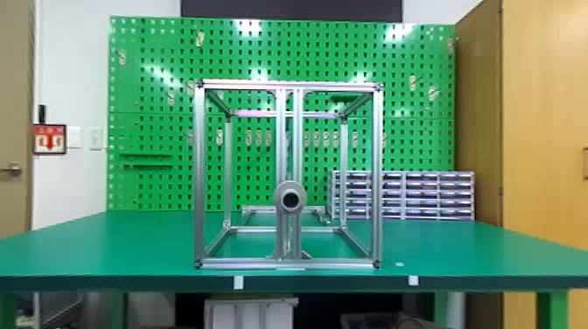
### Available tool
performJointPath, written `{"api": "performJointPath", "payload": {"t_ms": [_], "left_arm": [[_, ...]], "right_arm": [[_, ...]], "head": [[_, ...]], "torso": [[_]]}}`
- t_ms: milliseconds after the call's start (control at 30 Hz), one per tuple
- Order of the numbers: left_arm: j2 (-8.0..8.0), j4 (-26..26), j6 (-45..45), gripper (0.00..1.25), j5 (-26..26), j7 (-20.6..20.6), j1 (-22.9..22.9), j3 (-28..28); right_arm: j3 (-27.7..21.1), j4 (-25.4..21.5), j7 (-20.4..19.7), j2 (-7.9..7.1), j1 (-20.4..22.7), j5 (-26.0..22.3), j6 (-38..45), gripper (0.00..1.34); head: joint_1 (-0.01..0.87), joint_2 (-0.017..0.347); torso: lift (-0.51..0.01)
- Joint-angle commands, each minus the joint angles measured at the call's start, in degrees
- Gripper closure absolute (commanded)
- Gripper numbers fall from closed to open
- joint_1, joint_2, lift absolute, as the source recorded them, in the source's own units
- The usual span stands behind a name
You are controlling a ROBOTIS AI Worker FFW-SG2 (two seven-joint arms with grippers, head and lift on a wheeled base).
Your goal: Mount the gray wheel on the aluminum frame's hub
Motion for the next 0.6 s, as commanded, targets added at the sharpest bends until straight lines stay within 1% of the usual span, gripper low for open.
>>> {"api": "performJointPath", "payload": {"t_ms": [0,367,567], "left_arm": [[0.02,0.0,-0.2,0.11,0.1,0.0,0.1,0.0],[0.02,0.0,-0.2,0.12,0.2,0.0,0.2,-0.2],[0.02,0.0,-0.2,0.12,0.2,0.0,0.2,-0.2]], "right_arm": [[-0.1,0.0,0.0,0.2,0.1,0.3,0.0,1.16],[-0.4,0.0,0.0,0.64,0.2,0.4,0.2,1.16],[-0.4,0.0,0.0,0.64,0.2,0.4,0.2,1.16]], "head": [[-0.005,0.006],[-0.005,0.006],[-0.005,0.006]], "torso": [[-0.499],[-0.499],[-0.499]]}}
